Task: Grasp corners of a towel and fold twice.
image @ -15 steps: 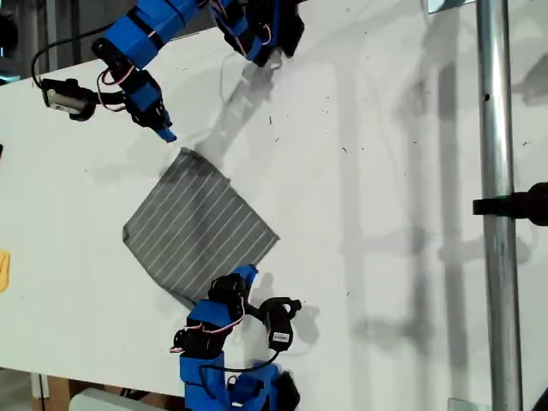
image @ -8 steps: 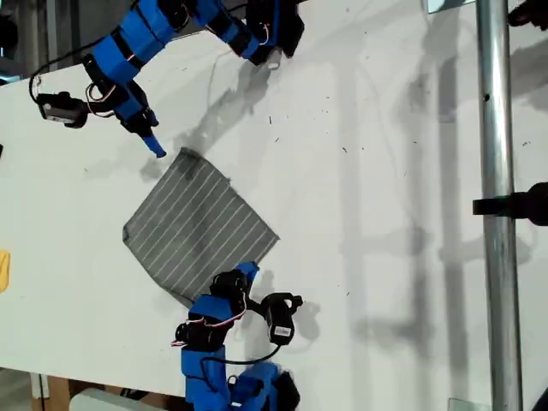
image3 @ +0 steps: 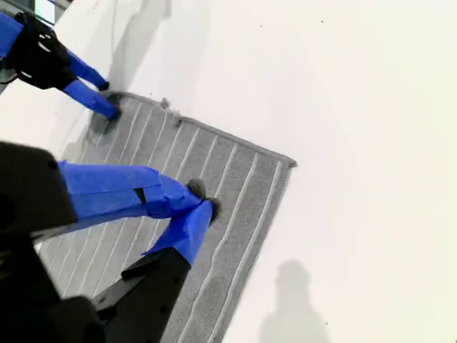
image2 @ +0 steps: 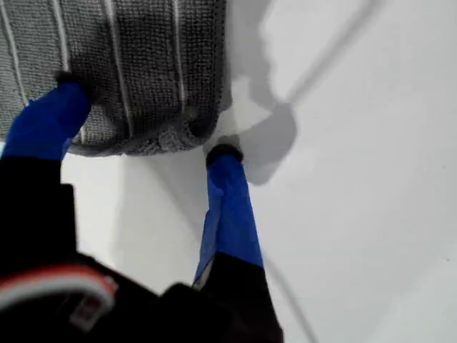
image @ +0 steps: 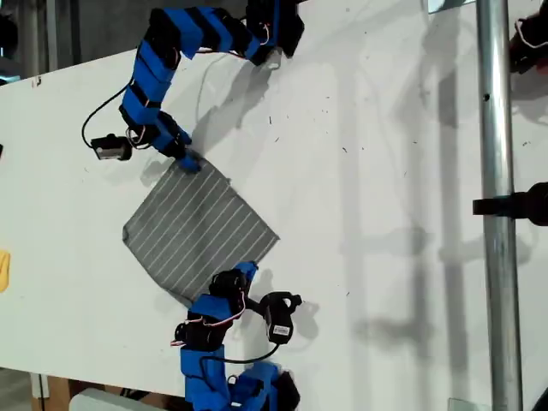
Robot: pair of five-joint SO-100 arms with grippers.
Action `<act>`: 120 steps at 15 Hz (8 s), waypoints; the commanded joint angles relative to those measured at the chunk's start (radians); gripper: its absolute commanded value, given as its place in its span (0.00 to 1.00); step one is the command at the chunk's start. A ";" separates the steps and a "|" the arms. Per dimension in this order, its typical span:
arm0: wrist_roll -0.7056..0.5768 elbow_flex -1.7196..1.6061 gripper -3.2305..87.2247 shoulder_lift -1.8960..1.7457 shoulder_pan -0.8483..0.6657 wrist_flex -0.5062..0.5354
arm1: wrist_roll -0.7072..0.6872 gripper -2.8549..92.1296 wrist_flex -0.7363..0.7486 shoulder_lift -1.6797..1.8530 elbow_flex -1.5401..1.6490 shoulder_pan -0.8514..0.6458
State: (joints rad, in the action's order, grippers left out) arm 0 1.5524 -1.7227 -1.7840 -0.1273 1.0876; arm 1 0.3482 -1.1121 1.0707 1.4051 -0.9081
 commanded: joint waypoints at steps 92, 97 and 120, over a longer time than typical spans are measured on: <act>0.195 -0.836 0.31 -0.953 0.129 0.202 | 0.183 0.41 -0.018 0.183 0.009 0.356; 0.161 -0.841 0.27 -1.345 0.144 0.379 | 0.186 0.45 -0.255 0.646 0.239 0.161; 0.284 -1.399 0.01 -1.686 0.360 0.201 | 0.482 0.48 0.491 0.675 0.730 0.173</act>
State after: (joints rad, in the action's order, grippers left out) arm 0 1.8239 -3.1140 -3.4653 0.2178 1.2916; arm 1 0.8130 -0.6842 1.8331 2.2534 -0.7747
